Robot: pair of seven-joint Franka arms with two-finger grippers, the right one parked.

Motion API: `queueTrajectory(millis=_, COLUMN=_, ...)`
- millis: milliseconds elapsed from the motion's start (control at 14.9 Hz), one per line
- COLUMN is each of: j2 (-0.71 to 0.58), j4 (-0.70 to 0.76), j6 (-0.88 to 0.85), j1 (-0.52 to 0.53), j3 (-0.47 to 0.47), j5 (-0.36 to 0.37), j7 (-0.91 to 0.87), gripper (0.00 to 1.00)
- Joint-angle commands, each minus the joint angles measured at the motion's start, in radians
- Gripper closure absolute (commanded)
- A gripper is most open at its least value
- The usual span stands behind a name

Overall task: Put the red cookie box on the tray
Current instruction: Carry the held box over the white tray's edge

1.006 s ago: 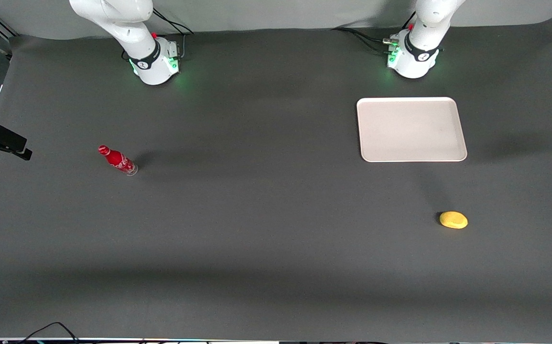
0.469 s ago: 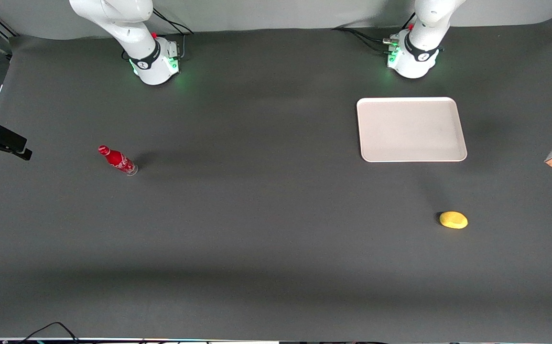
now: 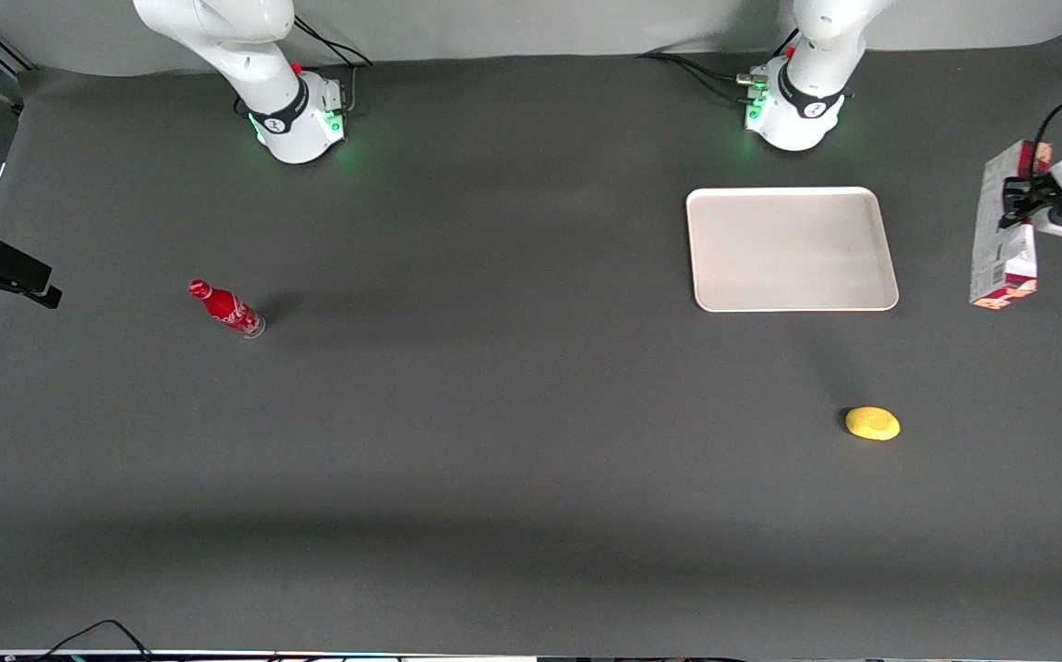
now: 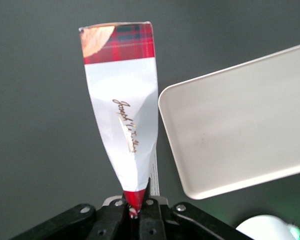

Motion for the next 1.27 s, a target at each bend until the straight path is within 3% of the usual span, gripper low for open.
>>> queueTrajectory(millis=0, j2=-0.032, j4=-0.155, j6=0.108, j1=-0.050, j3=0.013, j5=-0.004, j7=-0.235, gripper=1.00)
queueTrajectory(millis=268, j2=-0.027, j4=-0.256, j6=0.190, j1=-0.073, j3=0.012, j5=-0.009, j7=-0.377, gripper=1.00)
queueTrajectory(millis=603, j2=-0.010, j4=-0.374, j6=0.318, j1=-0.114, j3=0.012, j5=-0.082, j7=-0.383, gripper=1.00)
queueTrajectory(millis=939, j2=0.091, j4=-0.379, j6=0.455, j1=-0.171, j3=0.012, j5=-0.081, j7=-0.368, gripper=1.00)
queueTrajectory(millis=1207, j2=0.096, j4=-0.402, j6=0.454, j1=-0.200, j3=0.012, j5=-0.079, j7=-0.356, gripper=1.00)
